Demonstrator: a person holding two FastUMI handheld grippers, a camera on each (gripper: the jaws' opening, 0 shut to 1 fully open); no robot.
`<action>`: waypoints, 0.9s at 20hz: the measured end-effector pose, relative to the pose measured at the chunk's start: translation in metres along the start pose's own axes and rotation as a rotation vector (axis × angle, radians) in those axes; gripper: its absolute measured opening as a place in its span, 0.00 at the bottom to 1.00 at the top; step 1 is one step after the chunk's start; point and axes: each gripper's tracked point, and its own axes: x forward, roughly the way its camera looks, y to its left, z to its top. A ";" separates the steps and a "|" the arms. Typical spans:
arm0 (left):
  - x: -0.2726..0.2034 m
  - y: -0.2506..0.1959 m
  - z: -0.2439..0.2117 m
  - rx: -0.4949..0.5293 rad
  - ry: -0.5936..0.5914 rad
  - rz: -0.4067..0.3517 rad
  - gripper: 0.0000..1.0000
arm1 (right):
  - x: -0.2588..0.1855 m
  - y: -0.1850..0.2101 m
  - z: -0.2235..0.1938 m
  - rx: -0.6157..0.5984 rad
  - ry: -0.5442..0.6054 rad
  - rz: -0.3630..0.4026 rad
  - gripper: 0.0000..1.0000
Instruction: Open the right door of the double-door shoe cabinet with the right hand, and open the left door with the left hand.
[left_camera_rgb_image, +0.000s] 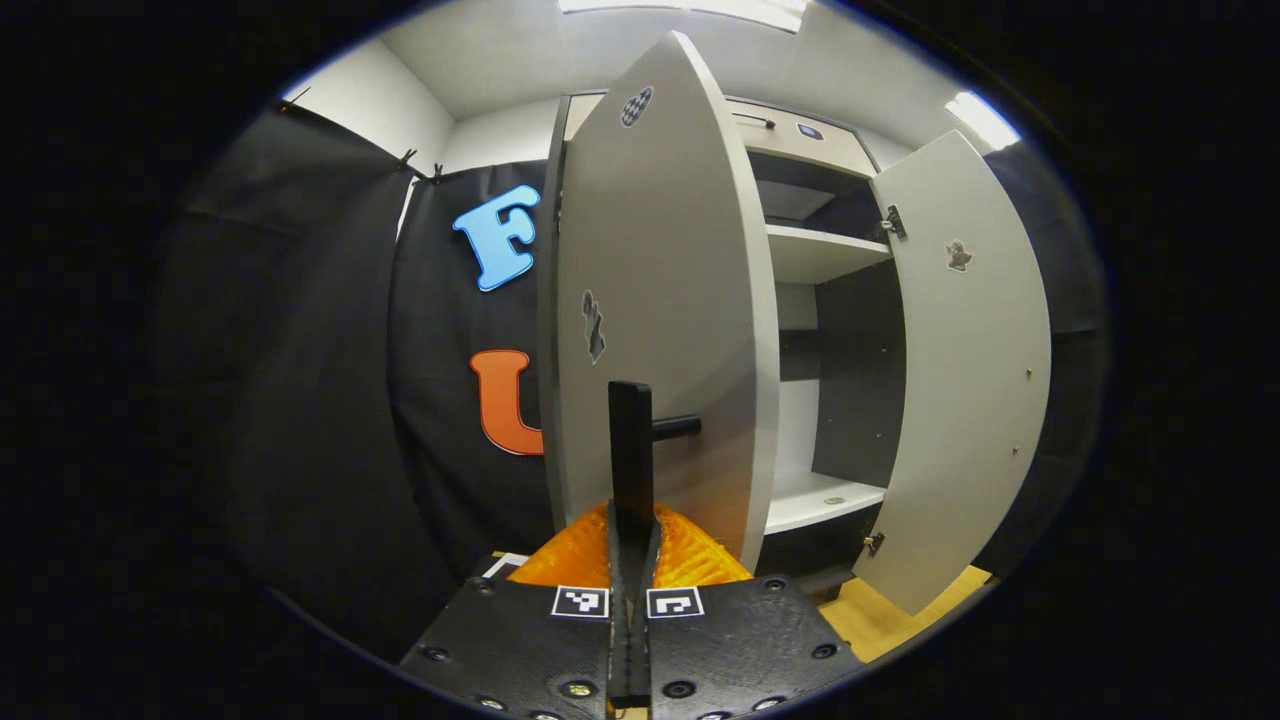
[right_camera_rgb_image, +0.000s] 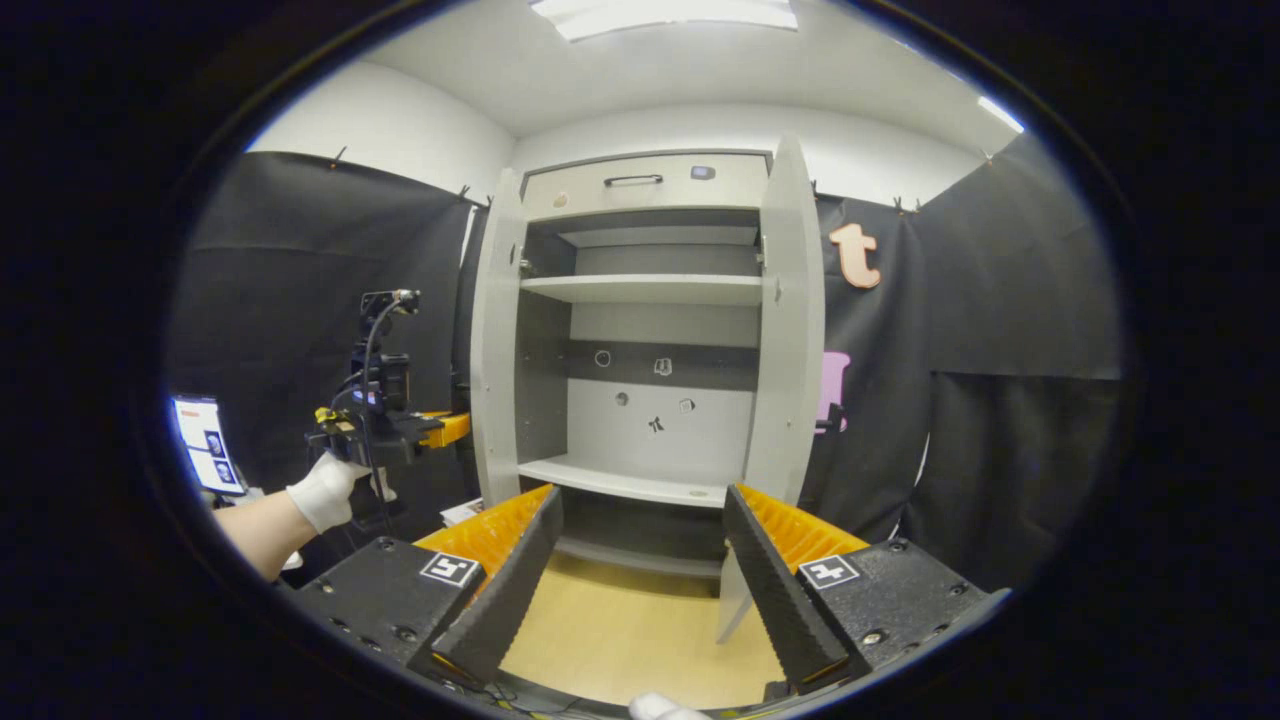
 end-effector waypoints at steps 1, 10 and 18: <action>-0.001 0.003 0.000 0.004 -0.002 -0.002 0.00 | 0.000 0.003 0.000 0.001 0.001 0.004 1.00; -0.014 0.081 -0.013 -0.070 -0.008 0.101 0.00 | 0.001 0.020 0.009 -0.012 -0.005 0.026 1.00; -0.029 0.078 -0.015 -0.007 -0.016 0.051 0.00 | 0.003 0.029 0.013 -0.028 0.000 0.026 1.00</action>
